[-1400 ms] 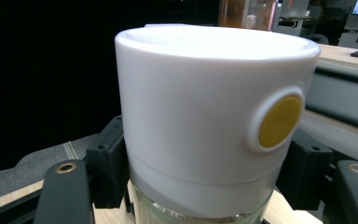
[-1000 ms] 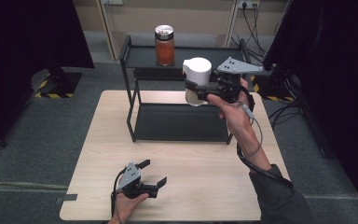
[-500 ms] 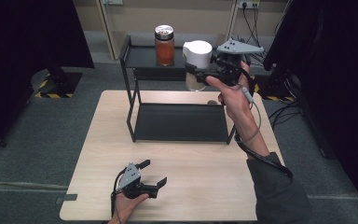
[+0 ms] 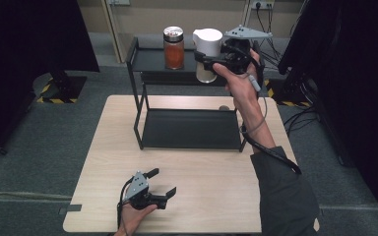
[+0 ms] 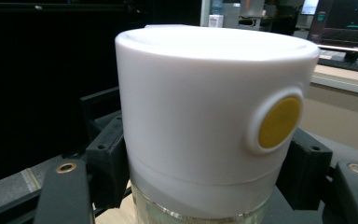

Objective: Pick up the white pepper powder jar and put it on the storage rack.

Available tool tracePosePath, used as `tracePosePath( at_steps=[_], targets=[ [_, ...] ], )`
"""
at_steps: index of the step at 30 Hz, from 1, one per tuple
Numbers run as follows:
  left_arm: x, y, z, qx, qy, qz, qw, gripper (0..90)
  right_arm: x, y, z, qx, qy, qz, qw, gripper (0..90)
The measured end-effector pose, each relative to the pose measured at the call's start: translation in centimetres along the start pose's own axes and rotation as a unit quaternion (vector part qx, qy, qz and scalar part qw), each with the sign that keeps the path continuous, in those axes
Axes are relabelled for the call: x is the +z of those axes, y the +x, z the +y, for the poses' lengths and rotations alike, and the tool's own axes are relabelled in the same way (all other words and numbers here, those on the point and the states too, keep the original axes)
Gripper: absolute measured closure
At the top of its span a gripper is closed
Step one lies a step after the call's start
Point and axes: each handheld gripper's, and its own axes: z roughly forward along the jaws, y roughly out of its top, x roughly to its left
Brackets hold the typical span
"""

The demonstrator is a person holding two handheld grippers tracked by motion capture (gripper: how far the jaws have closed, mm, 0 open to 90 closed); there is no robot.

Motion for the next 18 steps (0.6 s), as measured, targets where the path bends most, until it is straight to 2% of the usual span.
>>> tracePosePath(
  at_steps=[8,18],
  targets=[
    [0.0,-0.1,0.0,0.002,0.001,-0.003,1.0000,2.6,1.5,0.2,0.9,-0.004,0.006,-0.025,0.9997,30.7],
    [-0.1,-0.1,0.0,0.003,0.000,-0.005,1.0000,2.6,3.6,0.1,0.8,0.001,0.009,-0.047,0.9989,30.7]
  ],
)
